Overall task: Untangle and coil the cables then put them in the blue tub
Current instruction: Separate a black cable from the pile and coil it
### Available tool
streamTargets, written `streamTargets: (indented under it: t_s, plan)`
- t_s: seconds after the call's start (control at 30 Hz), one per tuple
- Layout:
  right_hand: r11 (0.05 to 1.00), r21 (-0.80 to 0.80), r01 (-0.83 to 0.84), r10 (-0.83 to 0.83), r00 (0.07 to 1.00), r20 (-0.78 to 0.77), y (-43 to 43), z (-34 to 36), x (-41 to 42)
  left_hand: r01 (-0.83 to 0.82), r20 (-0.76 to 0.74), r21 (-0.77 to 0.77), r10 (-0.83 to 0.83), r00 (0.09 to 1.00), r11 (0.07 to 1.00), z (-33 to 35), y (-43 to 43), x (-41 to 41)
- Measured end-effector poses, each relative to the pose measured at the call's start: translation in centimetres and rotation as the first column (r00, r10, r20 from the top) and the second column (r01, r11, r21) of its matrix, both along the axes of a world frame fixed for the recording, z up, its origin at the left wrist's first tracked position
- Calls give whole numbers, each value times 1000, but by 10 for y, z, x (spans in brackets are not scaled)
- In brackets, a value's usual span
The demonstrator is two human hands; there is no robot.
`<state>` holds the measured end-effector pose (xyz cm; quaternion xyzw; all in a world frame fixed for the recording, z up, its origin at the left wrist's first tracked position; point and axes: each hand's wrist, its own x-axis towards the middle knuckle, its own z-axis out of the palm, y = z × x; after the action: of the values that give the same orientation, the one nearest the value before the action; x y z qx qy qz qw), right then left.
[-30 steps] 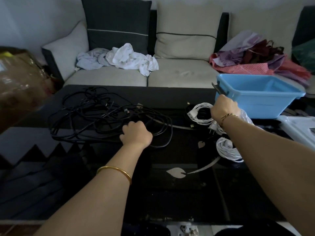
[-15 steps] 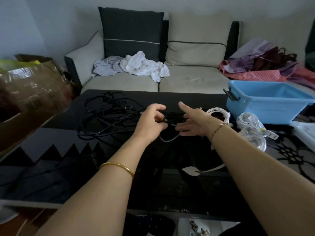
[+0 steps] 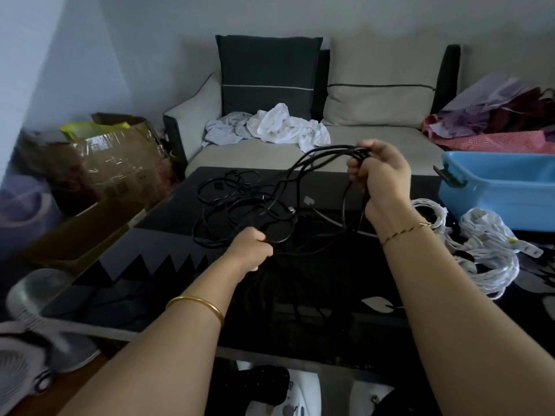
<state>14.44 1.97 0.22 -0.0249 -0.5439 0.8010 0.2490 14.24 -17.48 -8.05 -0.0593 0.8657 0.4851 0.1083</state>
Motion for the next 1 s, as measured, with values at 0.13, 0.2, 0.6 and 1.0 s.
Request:
streamTargets:
  t_s: [0.13, 0.2, 0.6, 1.0]
  plan:
    - [964, -233, -132, 129, 991, -29, 7, 1, 1, -272, 41, 223, 269, 962, 936, 5, -10, -9]
    - [921, -344, -181, 176, 983, -45, 15, -1, 2, -296, 21, 274, 301, 953, 915, 12, -8, -9]
    - [545, -750, -375, 308, 921, -236, 36, -11, 19, 61, -175, -267, -111, 978, 962, 20, 23, 9]
    - [838, -535, 103, 4, 981, 195, 54, -15, 18, 225, 195, -683, -124, 973, 695, 3, 12, 6]
